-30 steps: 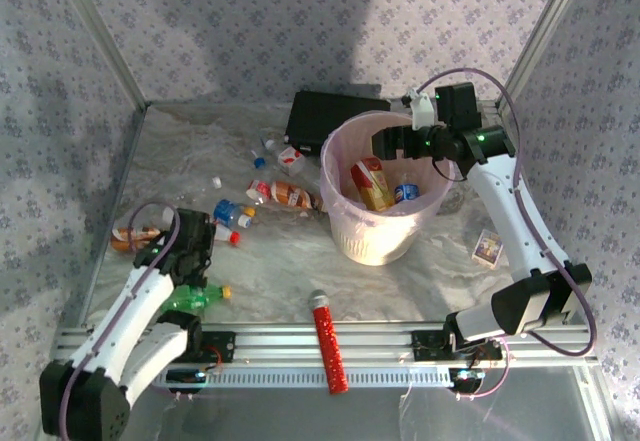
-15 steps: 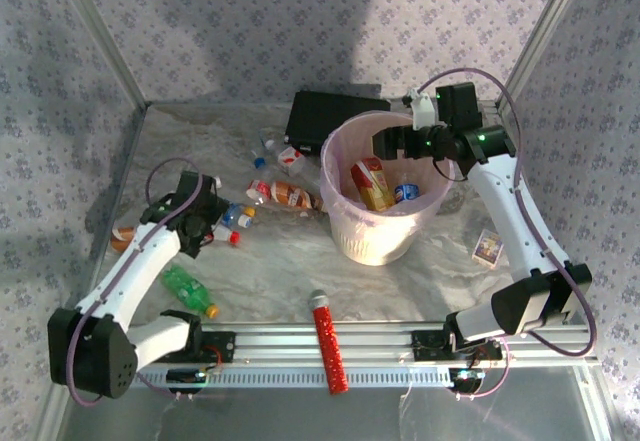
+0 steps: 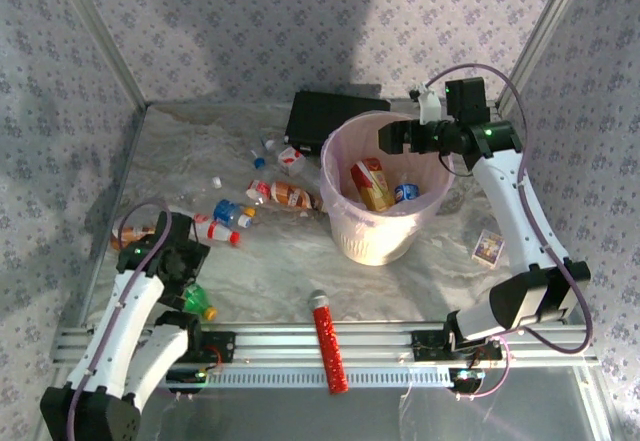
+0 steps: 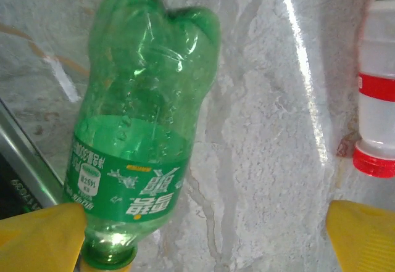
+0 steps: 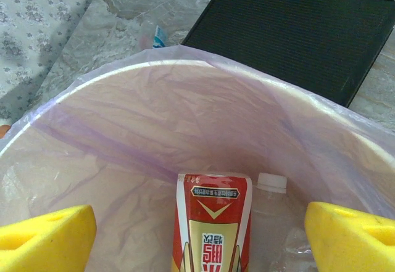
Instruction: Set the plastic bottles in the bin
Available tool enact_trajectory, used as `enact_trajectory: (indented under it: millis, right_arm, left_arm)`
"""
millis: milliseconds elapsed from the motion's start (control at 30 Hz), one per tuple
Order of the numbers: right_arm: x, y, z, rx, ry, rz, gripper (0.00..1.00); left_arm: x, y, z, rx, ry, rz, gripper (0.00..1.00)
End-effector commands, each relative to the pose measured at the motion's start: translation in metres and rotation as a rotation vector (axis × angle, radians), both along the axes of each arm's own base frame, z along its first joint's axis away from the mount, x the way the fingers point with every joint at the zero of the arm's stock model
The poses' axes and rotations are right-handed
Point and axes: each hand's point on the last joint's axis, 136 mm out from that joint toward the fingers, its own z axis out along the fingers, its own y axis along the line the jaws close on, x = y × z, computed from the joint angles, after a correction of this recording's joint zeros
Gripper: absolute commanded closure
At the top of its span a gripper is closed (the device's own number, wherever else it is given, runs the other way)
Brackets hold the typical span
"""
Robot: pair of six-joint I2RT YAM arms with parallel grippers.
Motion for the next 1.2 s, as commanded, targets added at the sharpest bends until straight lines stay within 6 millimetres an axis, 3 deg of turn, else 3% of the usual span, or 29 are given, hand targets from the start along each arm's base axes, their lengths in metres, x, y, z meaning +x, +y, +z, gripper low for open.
enact_trajectory:
  millis: [0,267,400,567,700,800,1000,1167]
  right_arm:
    - [0.000,-0.006,0.005,-0.004,-0.005,-0.002,0.11]
    - [0.000,-0.008,0.009,0.001,-0.014,-0.014,0.11]
    - [-0.001,-0.010,0.010,-0.005,-0.013,-0.020,0.11]
    - [-0.001,-0.011,0.014,-0.006,-0.018,-0.027,0.11]
    - [-0.005,-0.008,0.025,0.020,-0.031,-0.020,0.11]
    - [-0.012,-0.002,0.038,0.055,-0.046,-0.001,0.11]
    - [-0.028,0.020,0.059,0.107,-0.066,0.048,0.11]
    - [-0.044,0.053,0.076,0.138,-0.079,0.112,0.12]
  left_arm:
    - [-0.030,-0.003,-0.022,-0.039,0.139,0.072,0.01]
    - [-0.001,-0.014,-0.051,-0.074,0.143,0.006,0.01]
    - [0.017,-0.017,-0.051,-0.070,0.137,-0.027,0.03]
    - [0.025,-0.027,-0.059,-0.097,0.139,-0.038,0.20]
    - [0.032,-0.030,-0.051,-0.081,0.118,-0.064,0.34]
    - [0.040,-0.029,-0.035,-0.053,0.075,-0.098,0.38]
    - [0.078,-0.039,0.024,0.002,-0.126,-0.252,0.44]
    - [0.136,-0.088,0.090,-0.045,-0.419,-0.566,0.57]
